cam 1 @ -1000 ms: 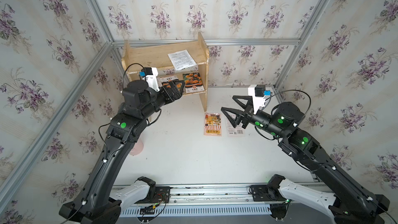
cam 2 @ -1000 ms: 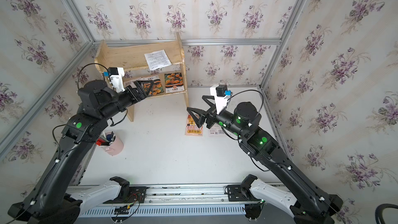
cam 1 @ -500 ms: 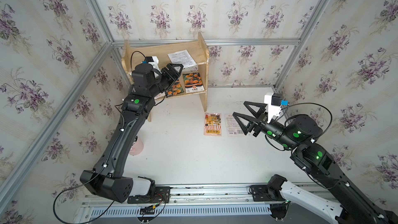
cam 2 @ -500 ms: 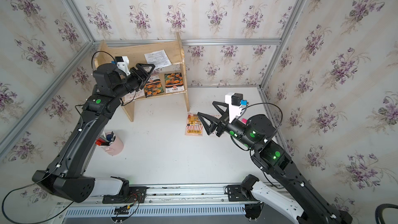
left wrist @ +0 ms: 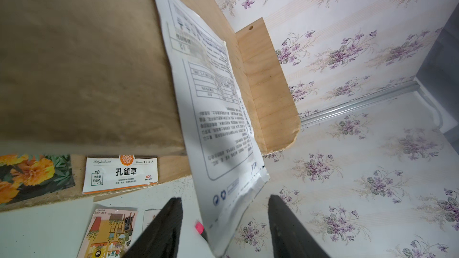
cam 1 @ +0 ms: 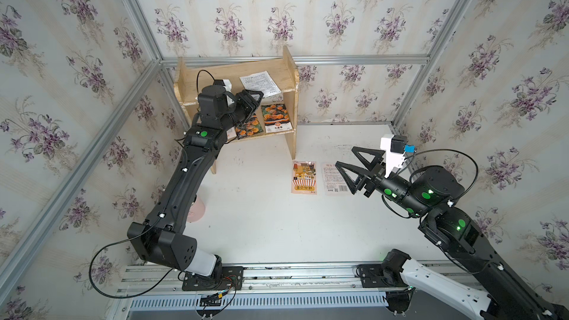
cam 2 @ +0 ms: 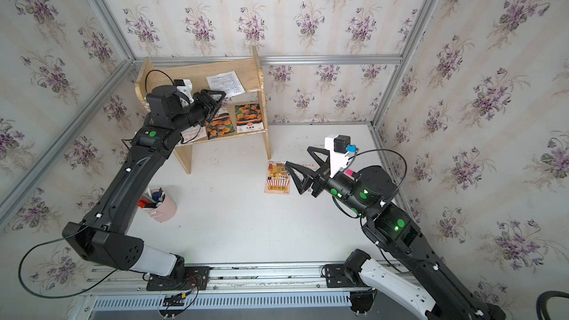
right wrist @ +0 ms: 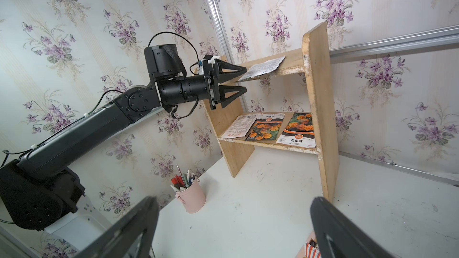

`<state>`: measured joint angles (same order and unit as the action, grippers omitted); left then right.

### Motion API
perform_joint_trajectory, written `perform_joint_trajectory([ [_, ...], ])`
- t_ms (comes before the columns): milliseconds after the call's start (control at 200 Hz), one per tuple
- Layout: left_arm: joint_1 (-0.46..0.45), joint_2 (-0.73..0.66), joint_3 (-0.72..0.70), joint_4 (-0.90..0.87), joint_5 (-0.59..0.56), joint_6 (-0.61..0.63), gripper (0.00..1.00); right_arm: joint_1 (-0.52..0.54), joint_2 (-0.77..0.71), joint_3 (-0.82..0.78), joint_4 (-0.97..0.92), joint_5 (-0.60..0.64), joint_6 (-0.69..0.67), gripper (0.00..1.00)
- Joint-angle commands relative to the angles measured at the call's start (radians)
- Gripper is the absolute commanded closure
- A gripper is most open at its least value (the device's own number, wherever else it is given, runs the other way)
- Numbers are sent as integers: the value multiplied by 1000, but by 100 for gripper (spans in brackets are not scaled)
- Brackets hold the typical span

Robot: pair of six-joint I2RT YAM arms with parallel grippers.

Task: Take the seed bag off the shelf
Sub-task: Pick up the seed packet from the shelf.

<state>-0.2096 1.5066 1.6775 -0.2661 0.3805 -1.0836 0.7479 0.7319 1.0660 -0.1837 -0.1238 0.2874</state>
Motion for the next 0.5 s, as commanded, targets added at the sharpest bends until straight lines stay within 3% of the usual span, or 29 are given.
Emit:
perform_joint_trajectory([
  [0, 3, 6, 11, 53, 8, -7, 51, 2, -5, -5, 3, 6, -1, 0],
  [415, 7, -1, 15, 62, 38, -2, 93, 2, -13, -51, 16, 4, 18, 0],
  [495, 7, -14, 0, 89, 76, 11, 97, 2, -19, -65, 26, 5, 30, 0],
])
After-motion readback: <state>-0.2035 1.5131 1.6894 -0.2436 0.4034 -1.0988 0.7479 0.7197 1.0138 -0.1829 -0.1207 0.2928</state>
